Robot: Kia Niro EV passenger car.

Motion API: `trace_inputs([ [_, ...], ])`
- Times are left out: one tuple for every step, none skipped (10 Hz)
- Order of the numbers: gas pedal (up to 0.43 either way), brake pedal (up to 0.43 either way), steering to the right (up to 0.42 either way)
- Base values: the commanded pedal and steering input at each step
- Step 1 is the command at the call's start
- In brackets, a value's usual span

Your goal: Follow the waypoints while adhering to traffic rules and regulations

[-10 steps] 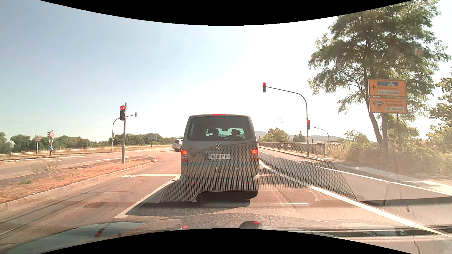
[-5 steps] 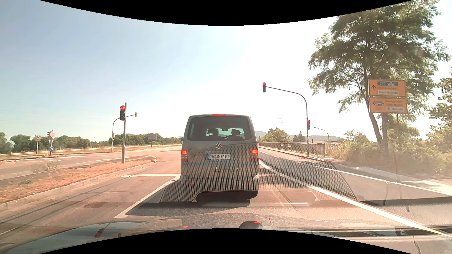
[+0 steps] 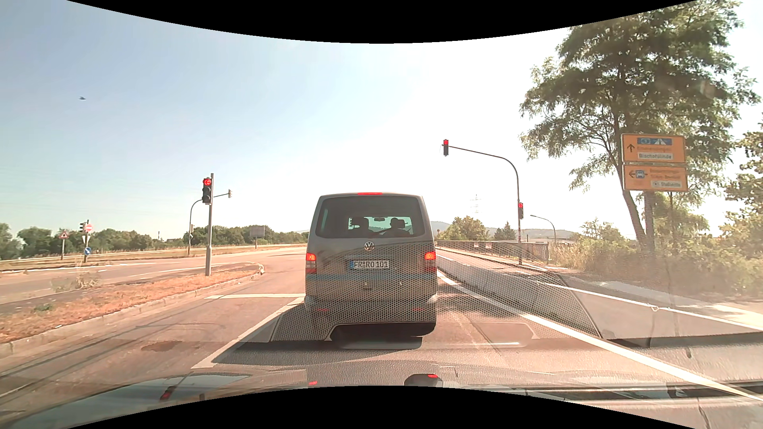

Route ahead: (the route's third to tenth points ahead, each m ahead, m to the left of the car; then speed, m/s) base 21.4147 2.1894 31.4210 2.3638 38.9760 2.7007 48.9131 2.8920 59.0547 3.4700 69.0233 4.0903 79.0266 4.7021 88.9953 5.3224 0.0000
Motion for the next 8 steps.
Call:
trace_inputs([
  [0.0, 0.201, -0.005],
  [0.0, 0.201, -0.005],
  [0.0, 0.201, -0.005],
  [0.0, 0.207, -0.005],
  [0.0, 0.201, -0.005],
  [0.0, 0.195, -0.005],
  [0.0, 0.201, -0.005],
  [0.0, 0.207, -0.005],
])
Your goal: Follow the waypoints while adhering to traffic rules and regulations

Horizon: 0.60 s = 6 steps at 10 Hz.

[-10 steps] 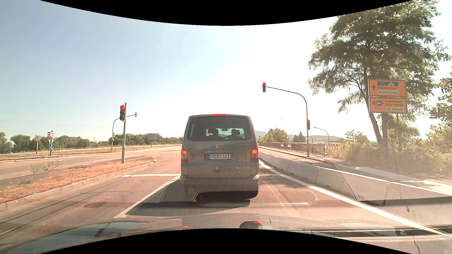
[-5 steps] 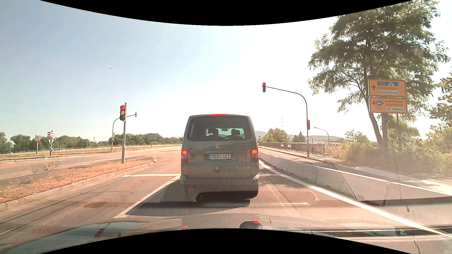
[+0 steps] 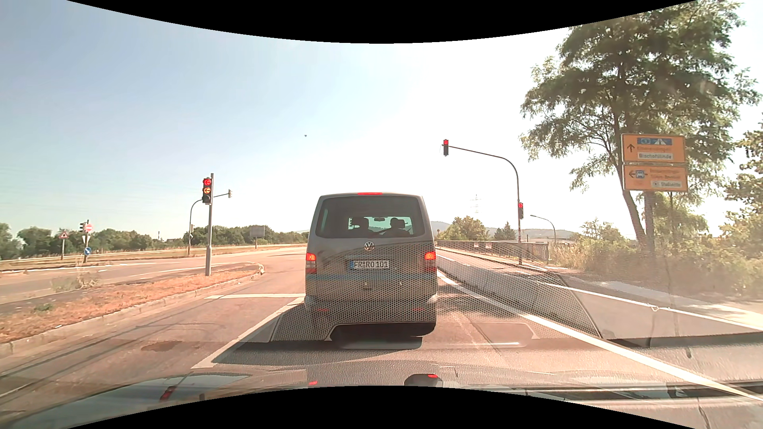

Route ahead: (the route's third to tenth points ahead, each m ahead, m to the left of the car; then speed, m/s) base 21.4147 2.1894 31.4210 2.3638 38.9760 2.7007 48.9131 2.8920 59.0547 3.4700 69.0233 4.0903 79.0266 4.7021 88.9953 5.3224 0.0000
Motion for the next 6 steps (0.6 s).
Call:
trace_inputs([
  [0.0, 0.201, -0.005],
  [0.0, 0.201, -0.005],
  [0.0, 0.201, -0.005],
  [0.0, 0.201, -0.005],
  [0.0, 0.201, -0.005],
  [0.0, 0.207, -0.005],
])
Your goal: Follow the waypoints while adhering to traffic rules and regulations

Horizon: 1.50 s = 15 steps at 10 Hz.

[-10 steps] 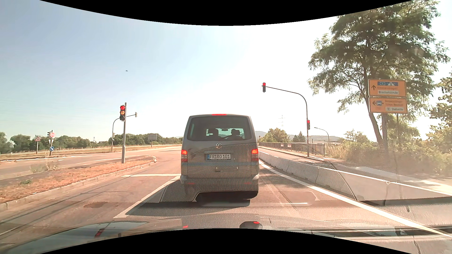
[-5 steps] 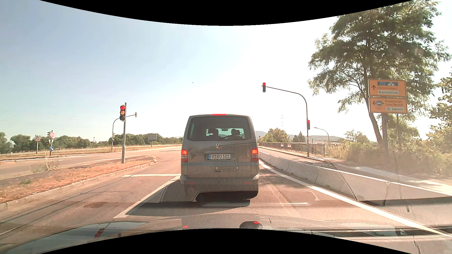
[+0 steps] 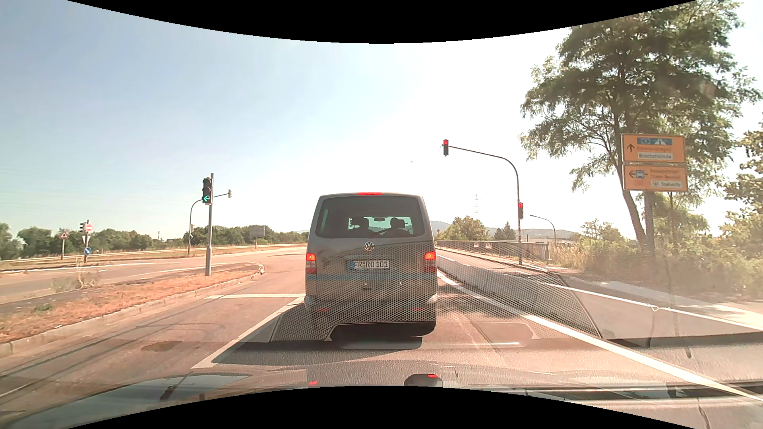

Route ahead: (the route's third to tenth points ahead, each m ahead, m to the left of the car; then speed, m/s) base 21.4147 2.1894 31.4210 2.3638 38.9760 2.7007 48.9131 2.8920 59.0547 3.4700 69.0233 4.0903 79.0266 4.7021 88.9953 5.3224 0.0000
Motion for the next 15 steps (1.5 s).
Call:
trace_inputs([
  [0.0, 0.207, -0.005],
  [0.0, 0.201, -0.005],
  [0.0, 0.201, -0.005],
  [0.0, 0.201, -0.005],
  [0.0, 0.201, -0.005],
  [0.0, 0.201, -0.005],
  [0.0, 0.207, -0.005],
  [0.0, 0.207, -0.005],
  [0.0, 0.207, -0.005],
  [0.0, 0.201, -0.005],
  [0.0, 0.201, -0.005],
  [0.0, 0.201, -0.005],
  [0.0, 0.201, -0.005],
  [0.0, 0.201, -0.005],
  [0.0, 0.201, -0.005],
])
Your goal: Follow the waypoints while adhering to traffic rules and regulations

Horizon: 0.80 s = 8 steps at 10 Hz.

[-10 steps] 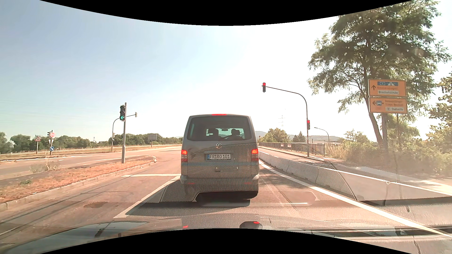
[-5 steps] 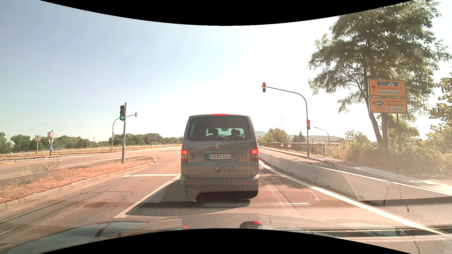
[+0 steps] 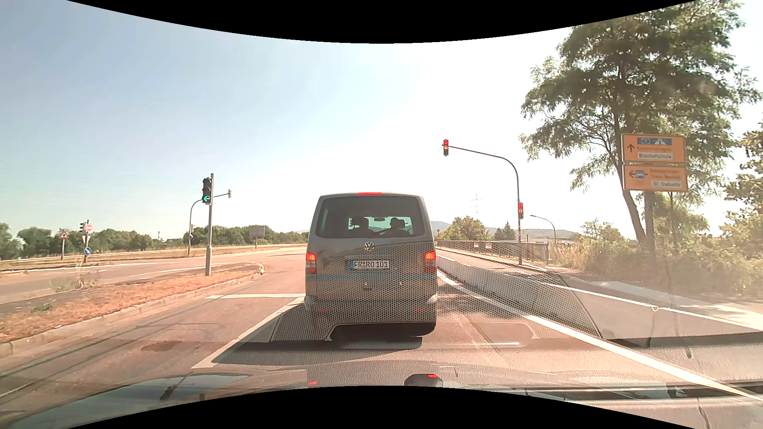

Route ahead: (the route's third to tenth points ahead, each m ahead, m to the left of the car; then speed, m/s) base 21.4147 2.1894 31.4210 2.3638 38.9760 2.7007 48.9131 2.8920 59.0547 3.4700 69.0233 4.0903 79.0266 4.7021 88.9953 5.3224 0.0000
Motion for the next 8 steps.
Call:
trace_inputs([
  [0.0, 0.195, -0.005],
  [0.0, 0.14, -0.005],
  [0.0, 0.049, -0.005],
  [0.0, 0.0, -0.005],
  [0.0, 0.0, -0.005],
  [0.0, 0.0, -0.005],
  [0.0, 0.0, -0.005],
  [0.0, 0.0, -0.005],
])
